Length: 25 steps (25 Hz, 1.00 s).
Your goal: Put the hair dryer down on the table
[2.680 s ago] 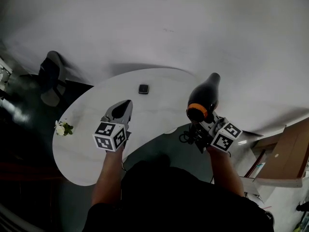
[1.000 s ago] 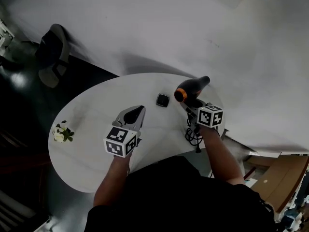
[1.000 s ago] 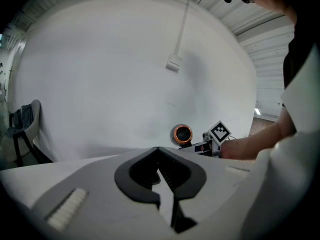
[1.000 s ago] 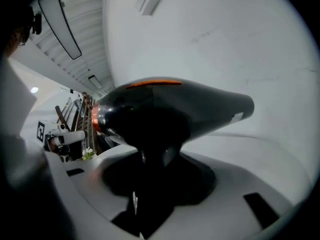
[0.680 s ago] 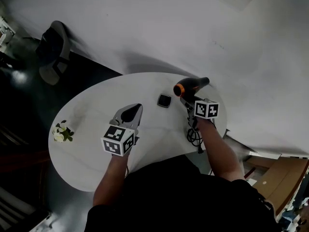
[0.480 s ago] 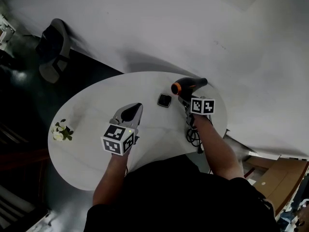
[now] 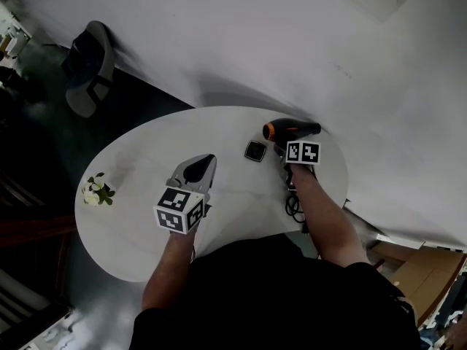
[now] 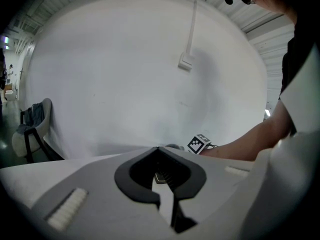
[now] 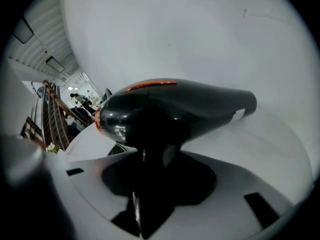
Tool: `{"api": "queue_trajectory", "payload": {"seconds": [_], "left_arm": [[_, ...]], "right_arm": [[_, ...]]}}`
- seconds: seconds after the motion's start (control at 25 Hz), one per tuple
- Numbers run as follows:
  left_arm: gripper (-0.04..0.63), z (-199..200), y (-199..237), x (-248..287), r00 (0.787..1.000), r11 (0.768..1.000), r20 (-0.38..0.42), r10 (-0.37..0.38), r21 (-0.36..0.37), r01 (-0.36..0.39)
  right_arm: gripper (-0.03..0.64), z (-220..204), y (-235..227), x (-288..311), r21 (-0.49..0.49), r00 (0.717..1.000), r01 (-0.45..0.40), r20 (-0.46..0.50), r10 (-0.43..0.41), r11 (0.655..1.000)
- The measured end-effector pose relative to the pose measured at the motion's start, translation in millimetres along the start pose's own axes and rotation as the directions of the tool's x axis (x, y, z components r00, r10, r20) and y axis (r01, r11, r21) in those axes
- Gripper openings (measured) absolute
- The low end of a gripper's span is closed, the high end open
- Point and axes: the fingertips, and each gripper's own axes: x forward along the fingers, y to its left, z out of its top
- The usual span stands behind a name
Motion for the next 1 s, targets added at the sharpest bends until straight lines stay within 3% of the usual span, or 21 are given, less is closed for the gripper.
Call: {"api": "queue_trajectory", "payload": {"seconds": [0.24, 0.6, 0.8, 1.0], "left_arm": [[0.009, -1.4, 5.7, -13.9, 0.999, 0.999, 0.009, 0.034, -0.002, -0.034], [0.009, -0.4, 1.4, -25.6, 0.999, 0.999, 0.025, 0.03, 0.013, -0.03], [0.009, 3.0, -5.4, -36.0, 0.999, 0.999, 0.046, 0.005, 0.033, -0.006], [0.009, 1.8, -15.3, -49.9, 0.998, 0.998, 0.063, -0.03, 0.051, 0.027]], "right_arm": [[0.17, -3.7, -3.4, 7.5, -0.01, 0.998, 0.049, -0.037, -0.05, 0.999], [0.173, -4.0, 1.5, 0.3, 0.044, 0.999, 0.0, -0.037, 0.002, 0.999], [0.183, 2.1, 2.6, -24.1, 0.049, 1.0, 0.011, 0.026, -0.012, 0.999], [0.181, 23.1, 15.4, -62.2, 0.049, 0.986, -0.001, 0.165, -0.007, 0.999]]}}
